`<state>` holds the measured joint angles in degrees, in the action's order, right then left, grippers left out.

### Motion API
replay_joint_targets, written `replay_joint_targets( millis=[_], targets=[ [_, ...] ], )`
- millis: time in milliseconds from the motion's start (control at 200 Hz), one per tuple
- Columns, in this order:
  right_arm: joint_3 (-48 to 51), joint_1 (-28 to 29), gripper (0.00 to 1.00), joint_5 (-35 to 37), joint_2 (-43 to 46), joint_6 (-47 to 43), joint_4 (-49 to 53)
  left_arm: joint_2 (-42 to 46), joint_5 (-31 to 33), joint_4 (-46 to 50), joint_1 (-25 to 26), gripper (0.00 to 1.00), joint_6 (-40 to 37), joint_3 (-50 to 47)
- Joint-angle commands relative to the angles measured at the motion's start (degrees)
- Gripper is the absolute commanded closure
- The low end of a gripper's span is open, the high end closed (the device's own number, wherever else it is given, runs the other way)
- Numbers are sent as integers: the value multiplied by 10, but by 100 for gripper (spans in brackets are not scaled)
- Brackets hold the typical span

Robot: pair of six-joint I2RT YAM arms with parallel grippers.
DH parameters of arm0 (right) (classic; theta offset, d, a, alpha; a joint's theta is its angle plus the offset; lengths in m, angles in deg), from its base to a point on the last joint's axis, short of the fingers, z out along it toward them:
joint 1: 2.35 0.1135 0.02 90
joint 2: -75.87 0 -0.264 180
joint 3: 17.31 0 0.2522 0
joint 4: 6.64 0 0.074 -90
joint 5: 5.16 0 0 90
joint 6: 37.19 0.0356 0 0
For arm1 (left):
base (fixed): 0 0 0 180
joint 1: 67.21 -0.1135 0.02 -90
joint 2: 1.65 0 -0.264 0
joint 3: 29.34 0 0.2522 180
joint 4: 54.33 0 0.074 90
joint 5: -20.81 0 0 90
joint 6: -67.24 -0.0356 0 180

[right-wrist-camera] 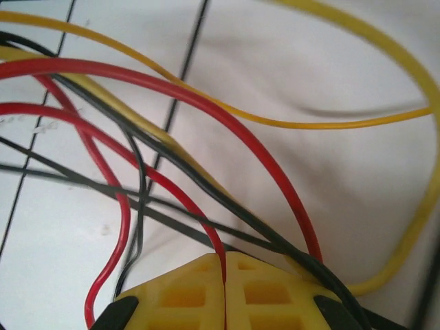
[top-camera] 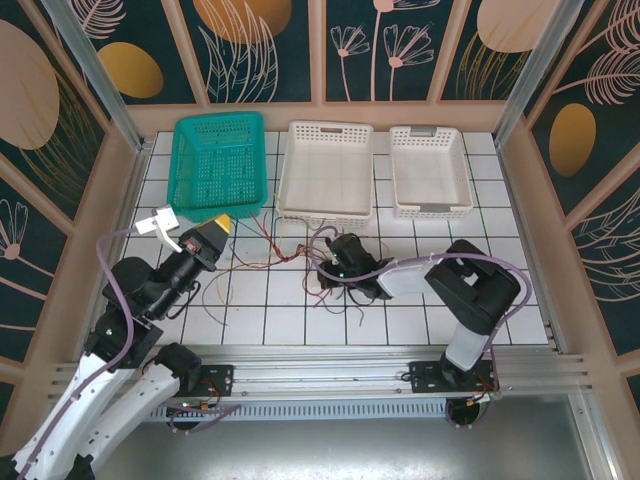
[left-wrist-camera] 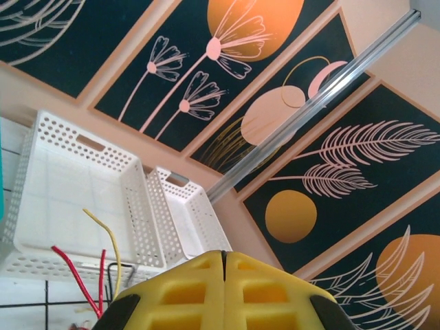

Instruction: Untangle the cables

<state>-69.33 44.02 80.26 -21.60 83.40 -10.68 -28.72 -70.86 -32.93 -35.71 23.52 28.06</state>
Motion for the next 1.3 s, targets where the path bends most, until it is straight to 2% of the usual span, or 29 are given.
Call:
replay_joint_targets(
  millis=[0, 731, 926, 1066, 1296],
  targets=[
    [41, -36, 100, 35, 17, 1, 84, 3, 33, 3, -1, 100, -47, 52],
    [125, -134, 100, 9, 82, 8, 82, -62, 125, 82, -2, 100, -179, 298],
    [125, -138, 100, 18, 79, 16, 88, -105, 156, 110, -2, 100, -231, 396],
    [134, -145, 100, 28, 92, 25, 85, -119, 206, 114, -2, 100, -267, 441],
    [128, -147, 100, 24, 74, 24, 84, -156, 231, 111, -2, 100, -294, 515]
  ],
)
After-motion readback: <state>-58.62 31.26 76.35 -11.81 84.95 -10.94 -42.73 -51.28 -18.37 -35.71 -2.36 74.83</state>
